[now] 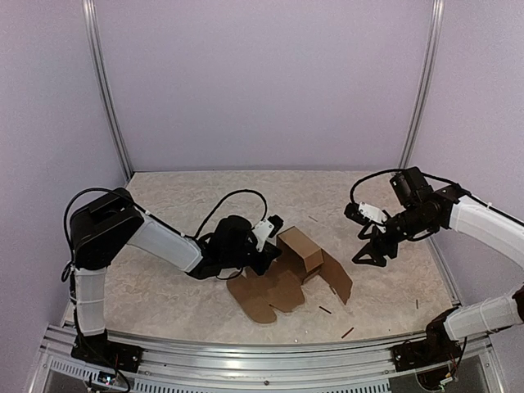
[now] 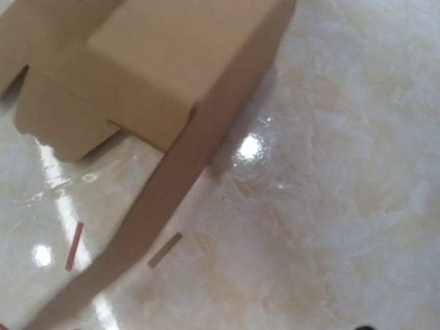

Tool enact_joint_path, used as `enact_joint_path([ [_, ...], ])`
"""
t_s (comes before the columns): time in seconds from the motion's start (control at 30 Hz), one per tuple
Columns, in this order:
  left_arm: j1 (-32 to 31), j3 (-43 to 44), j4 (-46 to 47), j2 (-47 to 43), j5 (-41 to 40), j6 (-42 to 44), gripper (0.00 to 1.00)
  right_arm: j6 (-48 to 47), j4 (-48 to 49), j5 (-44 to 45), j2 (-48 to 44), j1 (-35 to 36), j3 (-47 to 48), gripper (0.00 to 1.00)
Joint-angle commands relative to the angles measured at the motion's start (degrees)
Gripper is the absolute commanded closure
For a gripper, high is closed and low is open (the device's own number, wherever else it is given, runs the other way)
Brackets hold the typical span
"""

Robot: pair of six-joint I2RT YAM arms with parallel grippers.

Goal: Fold the paper box

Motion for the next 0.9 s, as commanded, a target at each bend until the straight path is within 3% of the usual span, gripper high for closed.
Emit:
enact_joint_path([
  [0.0,0.0,-4.0,0.1,-7.7,-16.0,-7.1,0.94,1.5,3.1,0.7,2.1,-0.5,-1.0,0.17],
  [0.23,-2.6,-11.0,-5.1,-15.1,-34.3,-20.0,0.91,2.8,8.2,2.5,10.5,-0.9,1.9,0.18],
  [0.4,-5.5,-10.1,-11.6,-15.3,-39.4,-25.5,0.91,3.9,11.2,1.3,17.7,-0.9,5.7,0.18],
  [0.47,-6.7,-8.3,-14.5,-14.9,-42.0,-26.0,0.84,3.6,12.7,0.4,20.0,-1.0,6.4,0.18],
  [0.67,-8.6,-4.9,-30.1,-17.1,-36.7,-28.1,0.46,1.9,13.0,-1.9,23.6,-1.0,7.1,0.19],
  [0.8,-10.7,-7.4,-31.8,-24.7,-25.9,-19.6,0.35,-0.1,13.1,-1.5,22.0,-1.1,6.2,0.19],
  [0.87,-10.3,-6.2,-34.5,-28.6,-16.7,-14.0,0.3,-0.8,13.1,-0.9,21.4,-1.3,6.1,0.2],
])
